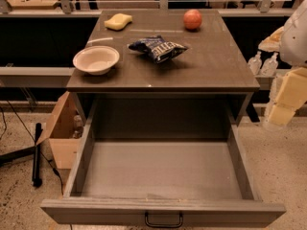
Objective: Place blue chip bag into top drawer
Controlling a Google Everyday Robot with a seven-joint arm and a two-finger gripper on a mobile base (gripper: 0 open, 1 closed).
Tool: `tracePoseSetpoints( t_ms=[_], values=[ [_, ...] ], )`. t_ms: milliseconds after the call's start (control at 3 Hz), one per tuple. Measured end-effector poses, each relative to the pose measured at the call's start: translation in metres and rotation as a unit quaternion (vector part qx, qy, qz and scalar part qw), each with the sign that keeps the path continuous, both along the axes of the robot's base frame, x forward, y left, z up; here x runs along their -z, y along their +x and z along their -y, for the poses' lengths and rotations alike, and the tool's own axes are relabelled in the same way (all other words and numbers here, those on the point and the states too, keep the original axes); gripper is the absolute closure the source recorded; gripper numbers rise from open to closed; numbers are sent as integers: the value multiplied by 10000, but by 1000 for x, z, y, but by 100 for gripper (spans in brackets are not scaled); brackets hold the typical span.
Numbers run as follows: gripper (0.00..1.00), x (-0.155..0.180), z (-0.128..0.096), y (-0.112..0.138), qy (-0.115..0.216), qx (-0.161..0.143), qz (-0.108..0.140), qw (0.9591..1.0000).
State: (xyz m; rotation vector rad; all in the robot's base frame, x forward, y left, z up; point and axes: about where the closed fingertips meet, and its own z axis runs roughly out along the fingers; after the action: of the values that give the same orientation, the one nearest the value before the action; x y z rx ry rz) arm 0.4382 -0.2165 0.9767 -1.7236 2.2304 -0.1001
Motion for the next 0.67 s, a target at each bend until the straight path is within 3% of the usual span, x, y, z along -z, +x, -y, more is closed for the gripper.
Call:
tracePoseSetpoints(
  t_ms=[333,667],
  values=[
    [0,0,0,0,1,0,1,10000],
    [0,-5,-5,11,327,-18,283,9991]
  ],
)
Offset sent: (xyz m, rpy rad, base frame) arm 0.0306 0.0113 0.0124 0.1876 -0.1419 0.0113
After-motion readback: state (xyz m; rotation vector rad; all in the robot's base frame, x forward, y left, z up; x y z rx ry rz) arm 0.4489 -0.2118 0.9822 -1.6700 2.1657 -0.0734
